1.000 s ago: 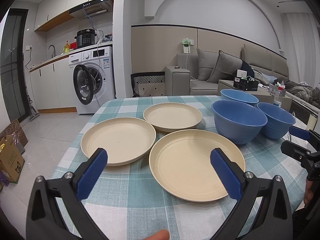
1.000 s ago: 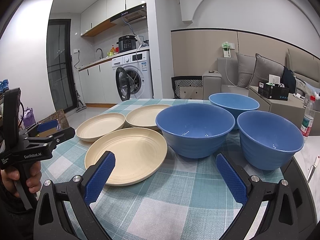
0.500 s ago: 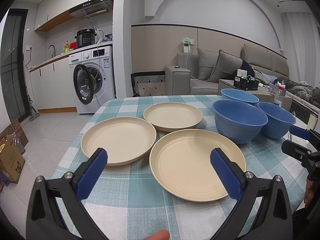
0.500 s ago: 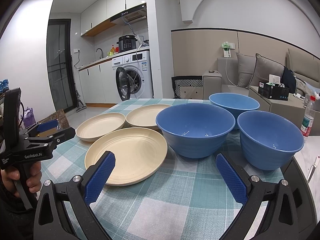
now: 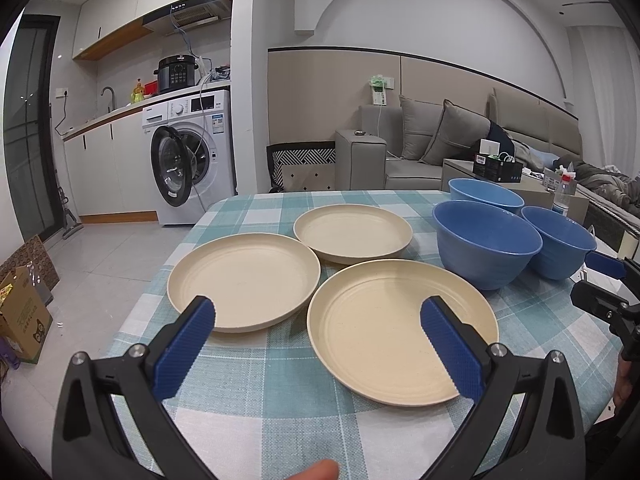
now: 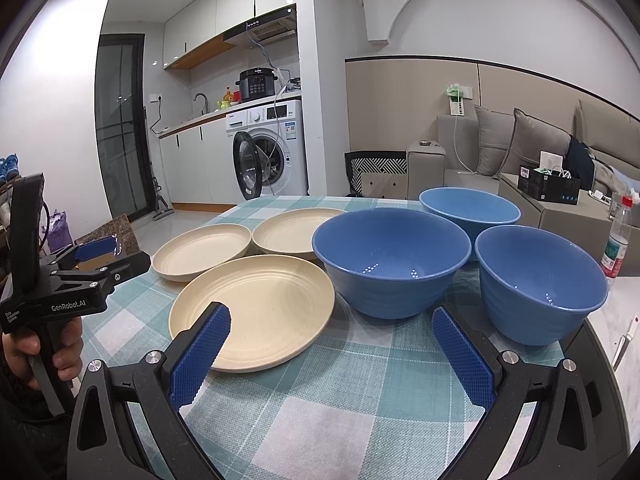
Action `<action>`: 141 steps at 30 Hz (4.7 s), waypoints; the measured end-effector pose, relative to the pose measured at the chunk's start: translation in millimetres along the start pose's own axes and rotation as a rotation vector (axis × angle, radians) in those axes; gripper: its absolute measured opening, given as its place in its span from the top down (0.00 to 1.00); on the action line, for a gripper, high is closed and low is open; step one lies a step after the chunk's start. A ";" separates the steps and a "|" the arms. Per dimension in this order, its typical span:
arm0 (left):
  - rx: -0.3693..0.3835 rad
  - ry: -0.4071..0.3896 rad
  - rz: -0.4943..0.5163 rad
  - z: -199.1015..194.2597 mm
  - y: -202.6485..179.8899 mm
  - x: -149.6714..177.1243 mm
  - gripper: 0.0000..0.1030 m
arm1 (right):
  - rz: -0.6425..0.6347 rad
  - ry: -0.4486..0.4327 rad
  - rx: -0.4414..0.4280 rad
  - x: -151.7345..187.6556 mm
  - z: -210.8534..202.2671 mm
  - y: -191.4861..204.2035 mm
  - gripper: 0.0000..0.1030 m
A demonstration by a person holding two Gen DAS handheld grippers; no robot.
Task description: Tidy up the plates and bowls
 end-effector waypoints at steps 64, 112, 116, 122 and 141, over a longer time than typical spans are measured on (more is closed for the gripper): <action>-0.161 0.040 -0.104 7.7 81.2 -73.0 0.00 | -0.095 0.084 -0.097 -144.3 25.8 56.5 0.00; -0.204 0.282 -0.202 109.9 156.8 -62.3 0.00 | -0.018 0.441 -0.229 -171.8 224.8 123.0 0.00; -0.203 0.300 -0.197 117.0 157.8 -58.8 0.00 | -0.021 0.459 -0.243 -169.8 235.1 127.3 0.00; -0.184 0.331 -0.199 126.6 160.4 -53.0 0.00 | -0.028 0.502 -0.257 -162.5 252.6 135.4 0.00; -0.129 0.414 -0.235 149.0 171.5 -34.2 0.06 | -0.022 0.617 -0.303 -142.0 300.7 152.8 0.20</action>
Point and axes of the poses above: each gripper's, at about its wrist camera, not at the fingertips, and z roughly the way its jaws point, y to its left, x to its underside, the point moved 4 cm from there along z, roughly the way its jaws point, and after that the axes turned 14 degrees about y, right-handed, at the moved point
